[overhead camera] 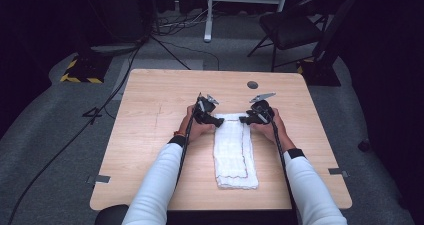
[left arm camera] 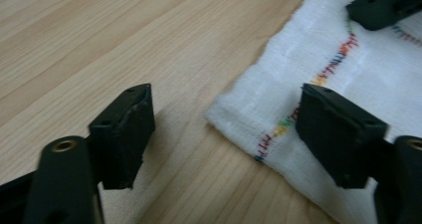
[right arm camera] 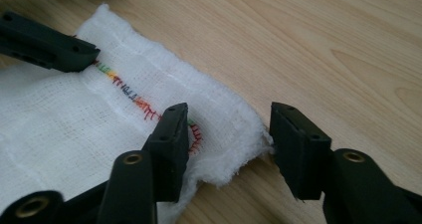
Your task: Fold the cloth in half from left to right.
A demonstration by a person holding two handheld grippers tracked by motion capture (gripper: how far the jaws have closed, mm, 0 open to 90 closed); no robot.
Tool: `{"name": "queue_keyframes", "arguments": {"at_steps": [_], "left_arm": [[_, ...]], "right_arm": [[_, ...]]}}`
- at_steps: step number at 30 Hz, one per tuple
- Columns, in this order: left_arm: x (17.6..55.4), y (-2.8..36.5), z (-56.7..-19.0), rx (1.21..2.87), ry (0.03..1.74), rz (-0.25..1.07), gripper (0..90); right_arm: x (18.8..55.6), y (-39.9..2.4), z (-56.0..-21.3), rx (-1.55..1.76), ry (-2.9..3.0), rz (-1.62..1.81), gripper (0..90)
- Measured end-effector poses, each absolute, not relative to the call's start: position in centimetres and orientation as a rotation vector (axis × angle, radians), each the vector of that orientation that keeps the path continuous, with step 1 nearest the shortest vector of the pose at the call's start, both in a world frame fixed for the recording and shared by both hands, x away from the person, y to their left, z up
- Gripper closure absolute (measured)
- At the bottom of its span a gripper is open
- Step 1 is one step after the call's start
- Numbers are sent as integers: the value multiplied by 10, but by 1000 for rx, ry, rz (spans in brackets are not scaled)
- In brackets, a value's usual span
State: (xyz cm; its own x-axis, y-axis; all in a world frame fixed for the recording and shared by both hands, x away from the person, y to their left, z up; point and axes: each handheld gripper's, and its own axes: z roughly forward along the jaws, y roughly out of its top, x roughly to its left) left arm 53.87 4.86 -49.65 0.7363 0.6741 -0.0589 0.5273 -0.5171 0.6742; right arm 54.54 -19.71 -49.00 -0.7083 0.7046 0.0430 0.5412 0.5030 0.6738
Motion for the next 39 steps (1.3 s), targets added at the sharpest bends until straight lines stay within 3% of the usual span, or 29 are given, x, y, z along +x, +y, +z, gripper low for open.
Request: {"name": "queue_keyframes", "arguments": {"at_steps": [4,12,16,25,39], "left_arm": [[537,46,-492,2280,840,237,481],[535,43,-490,2287,828,197,655],[535,42,-489,2292,833,184,705],[535,37,-484,2293,849,306,818],[537,34,-460,2303,801,414,840]], "right_arm": [[543,-195,-489,1038,2539,1008,657],[539,-186,-485,990,2564,957,815],[538,-186,-484,998,2557,947,832],[535,-186,-477,959,2498,966,845],[531,-188,-454,878,2399,1022,849]]}}
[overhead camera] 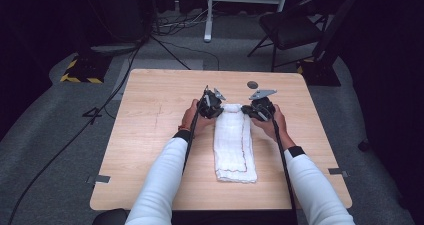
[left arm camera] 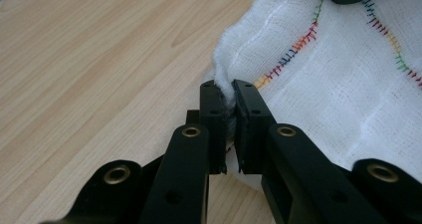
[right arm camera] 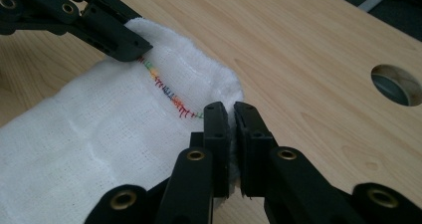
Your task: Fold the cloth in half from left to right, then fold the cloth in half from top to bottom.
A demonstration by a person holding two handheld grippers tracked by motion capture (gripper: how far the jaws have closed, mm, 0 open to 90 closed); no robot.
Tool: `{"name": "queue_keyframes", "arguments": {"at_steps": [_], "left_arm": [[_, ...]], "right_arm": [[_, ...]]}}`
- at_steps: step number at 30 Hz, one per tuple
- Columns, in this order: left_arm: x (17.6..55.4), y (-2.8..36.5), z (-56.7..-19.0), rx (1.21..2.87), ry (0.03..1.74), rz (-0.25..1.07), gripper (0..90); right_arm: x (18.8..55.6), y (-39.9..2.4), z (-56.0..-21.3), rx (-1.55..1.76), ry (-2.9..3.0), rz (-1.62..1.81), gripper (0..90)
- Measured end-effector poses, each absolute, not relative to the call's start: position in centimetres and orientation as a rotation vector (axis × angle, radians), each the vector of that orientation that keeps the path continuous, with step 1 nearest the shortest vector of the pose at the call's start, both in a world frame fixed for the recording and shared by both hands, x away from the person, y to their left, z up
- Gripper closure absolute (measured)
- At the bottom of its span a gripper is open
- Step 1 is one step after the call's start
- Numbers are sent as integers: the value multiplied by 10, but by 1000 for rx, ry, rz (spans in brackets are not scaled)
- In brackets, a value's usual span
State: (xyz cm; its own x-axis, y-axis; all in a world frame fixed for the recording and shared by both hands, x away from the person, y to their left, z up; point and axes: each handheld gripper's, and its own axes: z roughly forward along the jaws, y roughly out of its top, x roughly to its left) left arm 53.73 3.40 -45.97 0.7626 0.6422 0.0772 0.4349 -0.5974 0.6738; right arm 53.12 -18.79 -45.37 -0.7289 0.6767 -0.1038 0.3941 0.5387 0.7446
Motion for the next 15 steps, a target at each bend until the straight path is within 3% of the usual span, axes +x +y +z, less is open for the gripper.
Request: {"name": "queue_keyframes", "arguments": {"at_steps": [15], "left_arm": [[536,39,-437,2245,774,465,840]], "right_arm": [[525,-187,-429,819,2336,1050,851]]}}
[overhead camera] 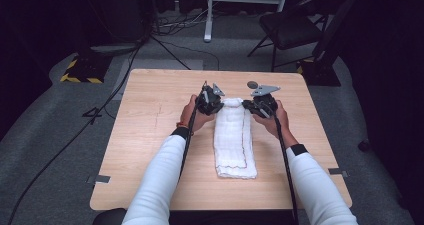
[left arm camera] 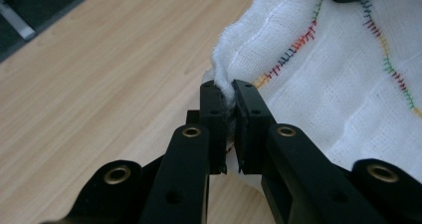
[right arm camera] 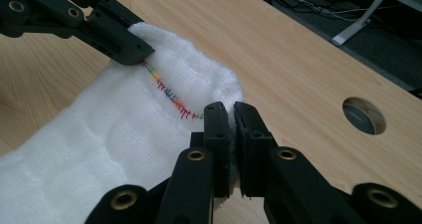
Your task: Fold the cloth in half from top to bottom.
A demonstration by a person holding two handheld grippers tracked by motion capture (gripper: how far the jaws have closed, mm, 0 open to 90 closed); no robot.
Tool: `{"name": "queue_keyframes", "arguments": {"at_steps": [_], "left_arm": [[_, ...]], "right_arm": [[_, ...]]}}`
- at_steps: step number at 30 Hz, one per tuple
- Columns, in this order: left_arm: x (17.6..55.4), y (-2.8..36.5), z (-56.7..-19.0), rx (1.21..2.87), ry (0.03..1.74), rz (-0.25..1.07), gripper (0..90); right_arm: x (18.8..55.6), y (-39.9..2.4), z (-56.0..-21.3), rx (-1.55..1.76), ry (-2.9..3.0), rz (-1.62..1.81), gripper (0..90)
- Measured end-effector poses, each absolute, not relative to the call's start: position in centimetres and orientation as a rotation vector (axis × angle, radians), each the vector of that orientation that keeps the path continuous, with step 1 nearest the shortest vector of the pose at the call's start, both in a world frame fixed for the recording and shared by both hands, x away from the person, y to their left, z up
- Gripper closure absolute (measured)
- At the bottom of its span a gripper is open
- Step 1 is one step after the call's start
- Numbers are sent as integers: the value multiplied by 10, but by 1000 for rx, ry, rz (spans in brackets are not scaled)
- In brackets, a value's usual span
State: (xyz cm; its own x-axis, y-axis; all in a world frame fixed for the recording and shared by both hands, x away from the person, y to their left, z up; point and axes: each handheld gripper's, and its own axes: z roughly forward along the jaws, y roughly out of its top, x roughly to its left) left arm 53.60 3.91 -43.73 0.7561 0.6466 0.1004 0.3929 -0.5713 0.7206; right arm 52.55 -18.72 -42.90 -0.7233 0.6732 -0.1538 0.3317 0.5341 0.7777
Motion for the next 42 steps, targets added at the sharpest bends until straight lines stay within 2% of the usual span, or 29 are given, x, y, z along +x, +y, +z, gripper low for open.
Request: {"name": "queue_keyframes", "arguments": {"at_steps": [10,20,42], "left_arm": [[535,43,-415,2193,732,491,836],[514,47,-408,2210,645,490,837],[470,57,-413,2243,490,371,836]], "right_arm": [[528,-190,-412,801,2285,1078,852],[510,-197,-406,763,2289,1140,852],[470,-209,-414,656,2374,1199,853]]}}
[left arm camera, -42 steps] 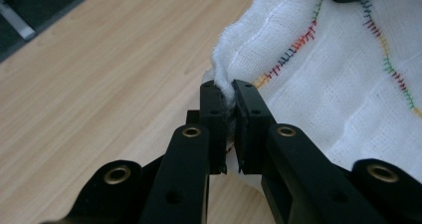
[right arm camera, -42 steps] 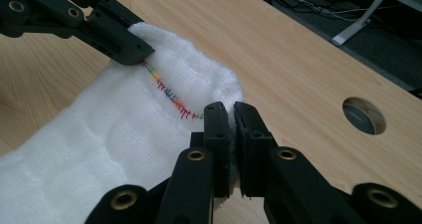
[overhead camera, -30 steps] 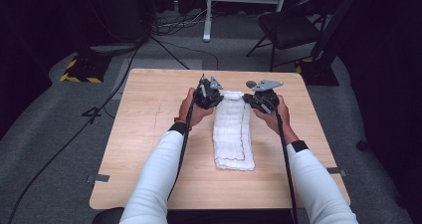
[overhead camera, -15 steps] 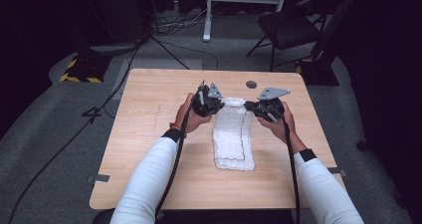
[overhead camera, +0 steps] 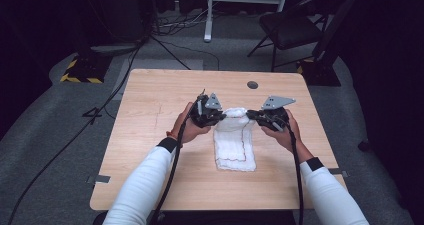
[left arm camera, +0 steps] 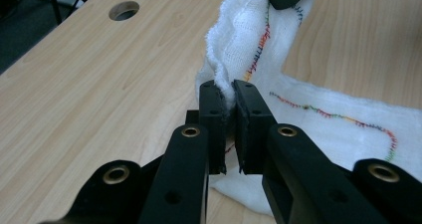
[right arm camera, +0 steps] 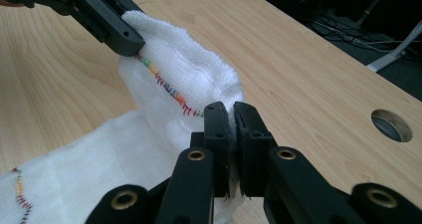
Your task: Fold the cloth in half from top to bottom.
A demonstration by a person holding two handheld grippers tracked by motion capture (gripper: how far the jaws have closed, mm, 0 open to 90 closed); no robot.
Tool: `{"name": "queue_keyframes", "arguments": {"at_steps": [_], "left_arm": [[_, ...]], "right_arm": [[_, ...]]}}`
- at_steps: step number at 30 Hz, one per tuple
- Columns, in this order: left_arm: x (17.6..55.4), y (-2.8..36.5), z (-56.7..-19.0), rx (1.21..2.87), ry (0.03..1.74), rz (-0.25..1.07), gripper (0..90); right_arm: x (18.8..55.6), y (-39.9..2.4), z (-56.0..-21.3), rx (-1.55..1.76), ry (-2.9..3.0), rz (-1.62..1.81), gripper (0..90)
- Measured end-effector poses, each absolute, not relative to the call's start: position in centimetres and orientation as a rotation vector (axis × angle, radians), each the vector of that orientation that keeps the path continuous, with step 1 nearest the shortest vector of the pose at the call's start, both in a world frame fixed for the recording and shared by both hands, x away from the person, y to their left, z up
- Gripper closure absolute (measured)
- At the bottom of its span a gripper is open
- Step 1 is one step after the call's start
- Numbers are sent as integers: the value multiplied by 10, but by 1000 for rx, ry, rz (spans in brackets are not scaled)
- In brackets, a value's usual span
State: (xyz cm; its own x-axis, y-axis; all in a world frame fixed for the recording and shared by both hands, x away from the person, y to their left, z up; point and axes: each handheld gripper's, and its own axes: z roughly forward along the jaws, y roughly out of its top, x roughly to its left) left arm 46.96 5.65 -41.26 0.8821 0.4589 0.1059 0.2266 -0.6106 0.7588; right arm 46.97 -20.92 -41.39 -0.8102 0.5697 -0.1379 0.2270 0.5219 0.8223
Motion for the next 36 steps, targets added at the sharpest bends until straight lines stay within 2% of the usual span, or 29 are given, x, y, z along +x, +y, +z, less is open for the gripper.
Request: {"name": "queue_keyframes", "arguments": {"at_steps": [36], "left_arm": [[417,55,-440,2283,380,270,827]], "right_arm": [[420,-221,-435,578,2490,1232,852]]}}
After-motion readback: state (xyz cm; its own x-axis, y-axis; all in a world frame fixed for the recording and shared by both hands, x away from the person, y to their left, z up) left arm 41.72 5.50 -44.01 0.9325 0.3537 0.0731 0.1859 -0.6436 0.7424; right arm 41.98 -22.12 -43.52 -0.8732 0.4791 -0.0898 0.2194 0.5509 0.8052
